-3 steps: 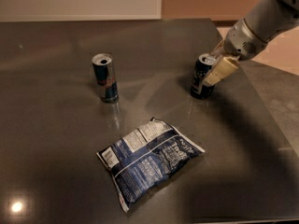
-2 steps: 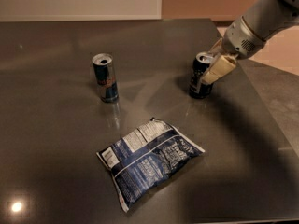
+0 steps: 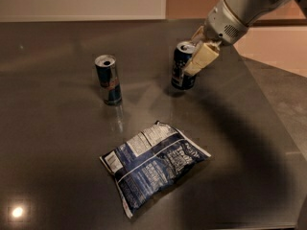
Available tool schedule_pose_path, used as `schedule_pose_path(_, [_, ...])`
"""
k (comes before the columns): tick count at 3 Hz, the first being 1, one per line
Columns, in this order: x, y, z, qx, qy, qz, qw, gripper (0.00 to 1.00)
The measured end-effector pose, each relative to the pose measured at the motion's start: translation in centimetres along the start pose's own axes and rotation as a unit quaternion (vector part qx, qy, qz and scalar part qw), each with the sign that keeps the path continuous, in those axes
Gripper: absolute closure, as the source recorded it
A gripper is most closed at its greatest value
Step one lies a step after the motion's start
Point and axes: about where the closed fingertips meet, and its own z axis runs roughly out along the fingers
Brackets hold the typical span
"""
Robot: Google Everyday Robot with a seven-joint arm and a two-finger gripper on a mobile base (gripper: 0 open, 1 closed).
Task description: Move pepsi can near redbull can
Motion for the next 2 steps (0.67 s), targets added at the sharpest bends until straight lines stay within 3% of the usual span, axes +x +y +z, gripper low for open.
schedule_pose_path(2, [-5.2, -0.9, 4.5, -0.026, -0.011, -0.038, 0.9989, 1.0])
